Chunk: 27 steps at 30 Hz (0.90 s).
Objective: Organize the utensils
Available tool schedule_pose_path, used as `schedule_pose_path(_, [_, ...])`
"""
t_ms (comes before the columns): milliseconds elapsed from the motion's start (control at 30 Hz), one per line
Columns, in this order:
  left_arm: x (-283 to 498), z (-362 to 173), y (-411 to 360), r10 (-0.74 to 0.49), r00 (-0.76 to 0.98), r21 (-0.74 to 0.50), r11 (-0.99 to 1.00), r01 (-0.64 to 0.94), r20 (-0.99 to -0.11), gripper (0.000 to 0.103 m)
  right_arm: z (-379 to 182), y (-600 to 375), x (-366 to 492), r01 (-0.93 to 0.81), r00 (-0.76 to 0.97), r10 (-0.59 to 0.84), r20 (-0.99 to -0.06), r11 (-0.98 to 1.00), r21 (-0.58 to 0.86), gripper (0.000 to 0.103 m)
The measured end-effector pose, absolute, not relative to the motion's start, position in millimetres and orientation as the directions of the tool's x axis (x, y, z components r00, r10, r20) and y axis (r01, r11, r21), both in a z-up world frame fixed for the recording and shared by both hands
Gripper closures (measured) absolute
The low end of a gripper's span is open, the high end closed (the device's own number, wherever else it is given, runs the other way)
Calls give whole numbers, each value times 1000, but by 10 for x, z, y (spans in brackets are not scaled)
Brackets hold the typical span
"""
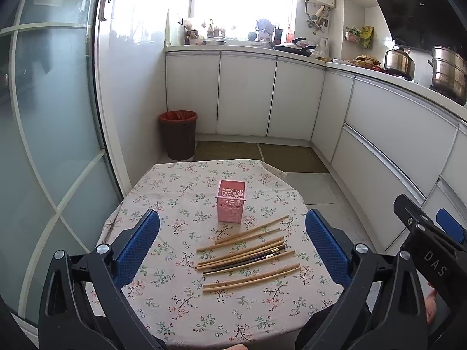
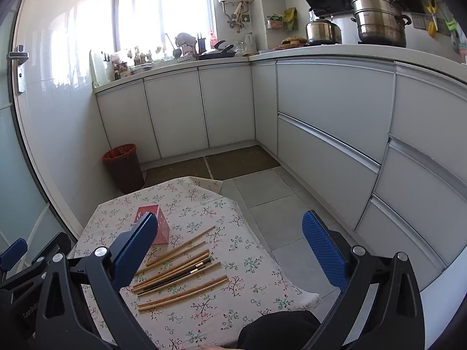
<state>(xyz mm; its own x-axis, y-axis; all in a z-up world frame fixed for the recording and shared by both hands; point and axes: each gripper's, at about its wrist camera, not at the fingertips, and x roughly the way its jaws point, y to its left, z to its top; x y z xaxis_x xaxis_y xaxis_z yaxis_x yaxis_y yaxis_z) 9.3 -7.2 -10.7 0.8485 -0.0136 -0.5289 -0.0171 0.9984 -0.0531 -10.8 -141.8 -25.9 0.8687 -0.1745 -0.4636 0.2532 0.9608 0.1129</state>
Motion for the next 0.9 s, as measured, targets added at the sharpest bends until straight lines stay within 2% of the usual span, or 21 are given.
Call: schedule_pose_path(900, [73, -113, 85, -12, 858, -78, 996, -32, -513, 7, -280, -1396, -130, 227, 864, -155, -479, 969, 96, 6])
